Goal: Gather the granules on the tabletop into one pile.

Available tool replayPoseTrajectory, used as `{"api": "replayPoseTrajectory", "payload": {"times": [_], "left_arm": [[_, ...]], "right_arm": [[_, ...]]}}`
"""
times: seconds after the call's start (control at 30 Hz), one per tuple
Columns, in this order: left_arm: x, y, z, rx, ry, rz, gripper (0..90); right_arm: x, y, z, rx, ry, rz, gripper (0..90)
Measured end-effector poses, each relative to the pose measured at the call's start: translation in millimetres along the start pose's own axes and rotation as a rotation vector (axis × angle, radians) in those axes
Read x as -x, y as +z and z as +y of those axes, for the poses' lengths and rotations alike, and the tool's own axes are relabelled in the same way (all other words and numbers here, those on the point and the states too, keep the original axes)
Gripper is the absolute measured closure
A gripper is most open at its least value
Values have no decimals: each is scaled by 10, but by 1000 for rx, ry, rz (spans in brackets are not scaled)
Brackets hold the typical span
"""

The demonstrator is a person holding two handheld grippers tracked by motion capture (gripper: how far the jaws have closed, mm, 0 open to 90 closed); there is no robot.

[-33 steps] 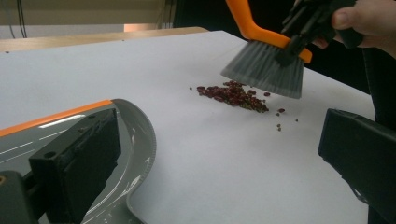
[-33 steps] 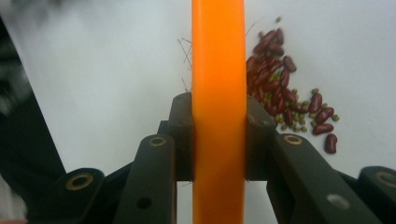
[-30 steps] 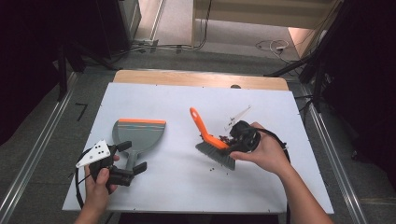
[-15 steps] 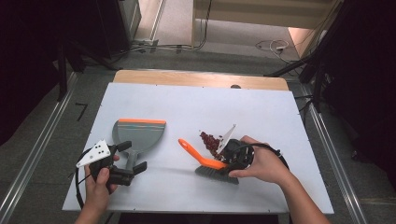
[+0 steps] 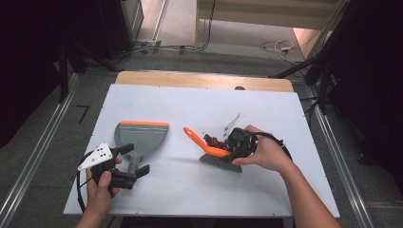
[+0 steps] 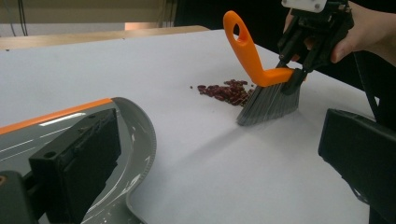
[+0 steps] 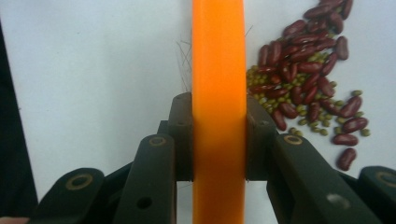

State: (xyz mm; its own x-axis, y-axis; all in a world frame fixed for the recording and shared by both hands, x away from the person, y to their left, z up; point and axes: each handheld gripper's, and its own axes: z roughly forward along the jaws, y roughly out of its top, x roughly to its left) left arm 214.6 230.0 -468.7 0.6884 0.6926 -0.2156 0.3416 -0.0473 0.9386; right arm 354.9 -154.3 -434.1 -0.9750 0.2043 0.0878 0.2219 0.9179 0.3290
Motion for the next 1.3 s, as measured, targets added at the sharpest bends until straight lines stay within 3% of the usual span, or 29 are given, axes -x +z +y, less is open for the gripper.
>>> {"api": "replayPoseTrajectory", "payload": {"times": [0.13, 0.73, 0.9, 0.97, 1.07, 1.13, 1.23, 1.3], "left_arm": [[-1, -5, 1, 4, 0, -1, 0], [6, -9, 3, 4, 2, -5, 0], [1, -7, 1, 4, 0, -4, 0], [0, -8, 3, 5, 1, -3, 0], [4, -9, 5, 4, 2, -4, 0], [9, -8, 8, 6, 2, -6, 0], [18, -7, 12, 9, 2, -5, 0], [21, -5, 12, 6, 2, -5, 0]], "right_arm": [[59, -9, 44, -6, -12, -42, 685], [234, -10, 87, 19, 22, -52, 685], [217, -175, 32, 86, 67, -71, 685], [222, -278, -21, 114, 119, -91, 685], [240, -386, -116, 129, 230, -163, 685], [255, -425, -182, 136, 327, -209, 685], [281, -430, -270, 153, 491, -234, 685], [274, -406, -308, 148, 558, -265, 685]]}}
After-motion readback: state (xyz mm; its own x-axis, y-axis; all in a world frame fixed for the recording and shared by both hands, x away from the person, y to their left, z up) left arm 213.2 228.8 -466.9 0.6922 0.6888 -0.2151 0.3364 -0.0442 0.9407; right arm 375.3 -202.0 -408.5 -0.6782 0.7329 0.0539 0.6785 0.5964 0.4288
